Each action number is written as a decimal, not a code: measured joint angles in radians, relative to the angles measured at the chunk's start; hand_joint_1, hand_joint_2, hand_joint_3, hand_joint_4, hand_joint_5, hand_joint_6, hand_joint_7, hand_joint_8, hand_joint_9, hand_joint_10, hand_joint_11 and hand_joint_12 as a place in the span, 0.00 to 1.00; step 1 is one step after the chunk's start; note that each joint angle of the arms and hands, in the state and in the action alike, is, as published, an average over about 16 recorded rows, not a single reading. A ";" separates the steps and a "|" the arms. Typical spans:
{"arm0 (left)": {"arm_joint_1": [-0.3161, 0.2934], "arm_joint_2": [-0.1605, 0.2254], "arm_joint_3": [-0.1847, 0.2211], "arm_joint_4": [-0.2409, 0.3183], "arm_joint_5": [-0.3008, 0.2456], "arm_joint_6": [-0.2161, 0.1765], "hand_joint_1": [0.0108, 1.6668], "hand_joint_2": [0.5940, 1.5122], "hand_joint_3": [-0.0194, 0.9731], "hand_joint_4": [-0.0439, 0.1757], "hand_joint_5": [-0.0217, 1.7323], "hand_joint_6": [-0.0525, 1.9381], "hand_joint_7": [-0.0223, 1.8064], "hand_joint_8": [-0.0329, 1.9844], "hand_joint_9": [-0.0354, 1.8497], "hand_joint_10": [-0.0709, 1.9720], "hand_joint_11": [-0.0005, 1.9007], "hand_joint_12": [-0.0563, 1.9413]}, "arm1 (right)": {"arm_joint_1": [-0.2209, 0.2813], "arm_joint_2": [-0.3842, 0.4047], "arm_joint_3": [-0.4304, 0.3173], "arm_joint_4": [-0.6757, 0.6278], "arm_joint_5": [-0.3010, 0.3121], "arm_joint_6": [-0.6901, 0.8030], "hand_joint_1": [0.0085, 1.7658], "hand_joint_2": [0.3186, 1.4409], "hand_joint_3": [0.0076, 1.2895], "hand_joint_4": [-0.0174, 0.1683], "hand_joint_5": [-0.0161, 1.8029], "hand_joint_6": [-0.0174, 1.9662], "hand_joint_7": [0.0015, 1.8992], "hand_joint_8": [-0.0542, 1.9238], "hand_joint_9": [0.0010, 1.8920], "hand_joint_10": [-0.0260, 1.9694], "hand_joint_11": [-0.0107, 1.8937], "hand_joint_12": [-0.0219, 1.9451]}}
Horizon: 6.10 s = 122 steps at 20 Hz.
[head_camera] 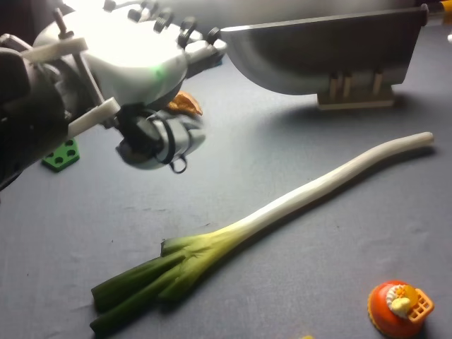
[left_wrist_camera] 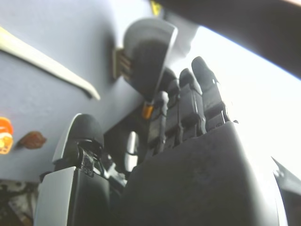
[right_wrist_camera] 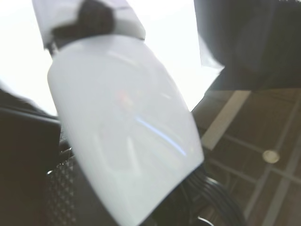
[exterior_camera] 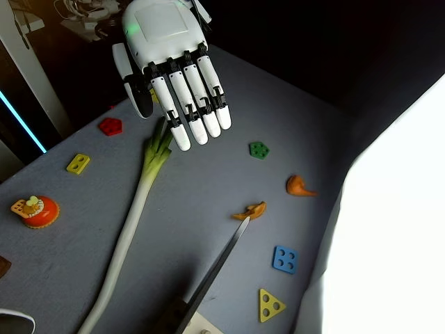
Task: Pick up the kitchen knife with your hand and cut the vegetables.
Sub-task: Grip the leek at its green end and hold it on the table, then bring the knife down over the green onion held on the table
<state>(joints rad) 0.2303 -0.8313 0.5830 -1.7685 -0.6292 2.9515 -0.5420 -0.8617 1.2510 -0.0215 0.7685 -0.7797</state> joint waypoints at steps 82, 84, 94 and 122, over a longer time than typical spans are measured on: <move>0.457 -0.238 -0.132 0.319 -0.454 -0.698 0.21 0.80 0.03 0.27 0.03 0.03 0.06 0.01 0.07 0.04 0.01 0.16 | -0.085 -0.500 0.721 0.017 -0.061 0.160 0.72 0.59 0.15 0.26 0.46 0.88 0.52 0.89 0.50 0.92 0.44 0.98; 0.457 -0.238 -0.131 0.319 -0.455 -0.699 0.21 0.80 0.03 0.28 0.03 0.03 0.06 0.01 0.07 0.04 0.01 0.16 | -0.085 -0.501 0.721 0.029 -0.057 0.151 0.75 0.56 0.23 0.37 0.53 0.92 0.59 0.92 0.59 0.94 0.54 0.97; 0.466 -0.241 -0.122 0.319 -0.467 -0.714 0.20 0.79 0.03 0.30 0.03 0.03 0.04 0.01 0.05 0.04 0.01 0.13 | -0.085 -0.513 0.722 0.119 -0.026 0.060 0.85 0.39 0.53 0.92 0.71 0.97 0.77 0.94 0.81 0.92 0.81 0.95; 0.641 -0.319 -0.127 0.496 -0.578 -0.902 0.10 0.87 0.03 0.18 0.02 0.03 0.03 0.01 0.03 0.04 0.01 0.03 | -0.024 -0.396 0.484 0.219 0.242 -0.249 0.88 0.34 0.63 0.98 0.70 0.94 0.78 0.93 0.82 0.91 0.82 0.94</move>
<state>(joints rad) 0.8709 -1.1501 0.4559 -1.2724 -1.2068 2.0493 -0.5663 -1.2580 1.7352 0.1972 1.0103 -1.0287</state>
